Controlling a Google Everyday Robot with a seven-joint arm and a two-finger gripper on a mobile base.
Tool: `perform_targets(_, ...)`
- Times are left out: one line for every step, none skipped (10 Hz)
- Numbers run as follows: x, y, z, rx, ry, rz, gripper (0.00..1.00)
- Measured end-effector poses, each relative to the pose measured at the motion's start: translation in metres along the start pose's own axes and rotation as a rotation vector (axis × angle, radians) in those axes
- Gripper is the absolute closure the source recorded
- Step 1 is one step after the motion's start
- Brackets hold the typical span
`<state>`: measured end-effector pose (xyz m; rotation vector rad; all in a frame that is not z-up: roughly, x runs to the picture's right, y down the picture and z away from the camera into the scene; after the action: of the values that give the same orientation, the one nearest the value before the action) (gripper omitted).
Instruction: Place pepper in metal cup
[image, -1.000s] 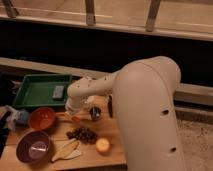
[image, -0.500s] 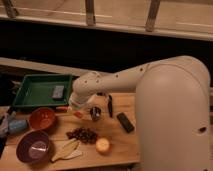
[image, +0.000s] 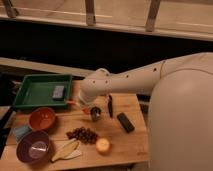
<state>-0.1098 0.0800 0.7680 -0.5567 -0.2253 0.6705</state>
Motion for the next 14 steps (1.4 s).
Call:
perform_targets(0.013,-0.007,-0.006,0.020,0.022,0.025,0.80)
perform_targets(0.025,-0.012,-0.010,0.031,0.043,0.049,0.80)
perform_targets(0.037,-0.017,-0.011,0.041,0.065,0.074,0.80)
perform_targets(0.047,-0.020,-0.009,0.044,0.091,0.098,0.80)
perform_targets(0.052,-0.022,-0.007,0.045,0.107,0.110,0.80)
perform_targets(0.065,-0.028,-0.004,0.049,0.134,0.131,0.80)
perform_targets(0.074,-0.035,0.001,0.049,0.159,0.149,0.80)
perform_targets(0.077,-0.037,0.004,0.046,0.171,0.156,0.80)
perform_targets(0.078,-0.038,0.009,0.040,0.184,0.158,0.80)
perform_targets(0.081,-0.041,0.013,0.035,0.198,0.160,0.78)
perform_targets(0.084,-0.043,0.016,0.029,0.211,0.160,0.70)
perform_targets(0.083,-0.043,0.020,0.024,0.219,0.155,0.62)
perform_targets(0.081,-0.042,0.025,0.017,0.227,0.147,0.53)
perform_targets(0.079,-0.041,0.030,0.009,0.239,0.138,0.48)
